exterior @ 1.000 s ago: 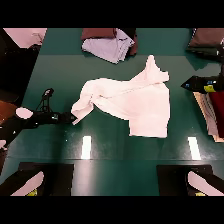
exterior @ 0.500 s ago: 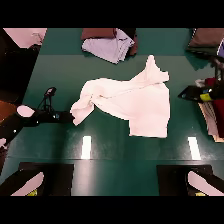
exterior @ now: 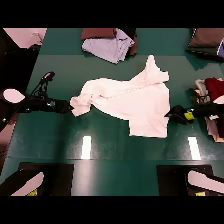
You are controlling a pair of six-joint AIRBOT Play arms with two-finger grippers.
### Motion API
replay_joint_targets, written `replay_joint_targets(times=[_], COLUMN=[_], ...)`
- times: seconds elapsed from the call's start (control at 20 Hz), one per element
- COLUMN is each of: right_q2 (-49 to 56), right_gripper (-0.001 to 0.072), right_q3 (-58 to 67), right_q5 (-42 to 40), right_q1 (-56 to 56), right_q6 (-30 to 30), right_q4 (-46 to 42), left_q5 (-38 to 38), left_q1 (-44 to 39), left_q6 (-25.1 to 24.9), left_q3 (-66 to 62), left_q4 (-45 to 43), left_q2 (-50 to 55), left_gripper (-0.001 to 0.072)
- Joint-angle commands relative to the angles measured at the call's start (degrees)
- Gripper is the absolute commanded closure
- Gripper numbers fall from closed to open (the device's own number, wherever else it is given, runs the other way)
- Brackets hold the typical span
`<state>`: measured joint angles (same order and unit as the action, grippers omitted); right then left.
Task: Fold the shirts.
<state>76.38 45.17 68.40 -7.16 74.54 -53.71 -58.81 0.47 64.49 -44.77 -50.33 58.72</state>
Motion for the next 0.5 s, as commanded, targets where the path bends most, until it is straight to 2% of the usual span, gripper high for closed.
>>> replay_joint_targets(times=[0.0,0.1,0.2,0.25,0.45], right_q2=[4.79,5.46,4.17,2.80,-7.06], right_gripper=[0.0361,0.0697,0.0693,0.0693,0.0693], right_q3=[2.47,4.83,7.67,9.94,25.53], right_q5=[-2.40,-1.64,0.48,1.92,4.50], right_q1=[3.30,4.94,5.22,4.74,-0.13], right_q6=[-1.20,-2.47,-2.69,-2.67,0.22], right_q4=[1.51,1.22,1.14,1.16,1.25], left_q5=[-2.43,-4.42,-4.55,-3.96,-3.52], left_q1=[0.04,0.04,0.07,0.07,0.48], left_q6=[0.07,0.68,5.97,6.36,10.88], left_q3=[-0.81,-0.83,-1.51,-3.30,-22.53], left_q4=[-0.07,0.07,-0.02,-0.09,-0.20], left_q2=[-0.04,-0.04,-0.52,-1.01,-2.73], left_gripper=[0.0681,0.0681,0.0682,0.0683,0.0682])
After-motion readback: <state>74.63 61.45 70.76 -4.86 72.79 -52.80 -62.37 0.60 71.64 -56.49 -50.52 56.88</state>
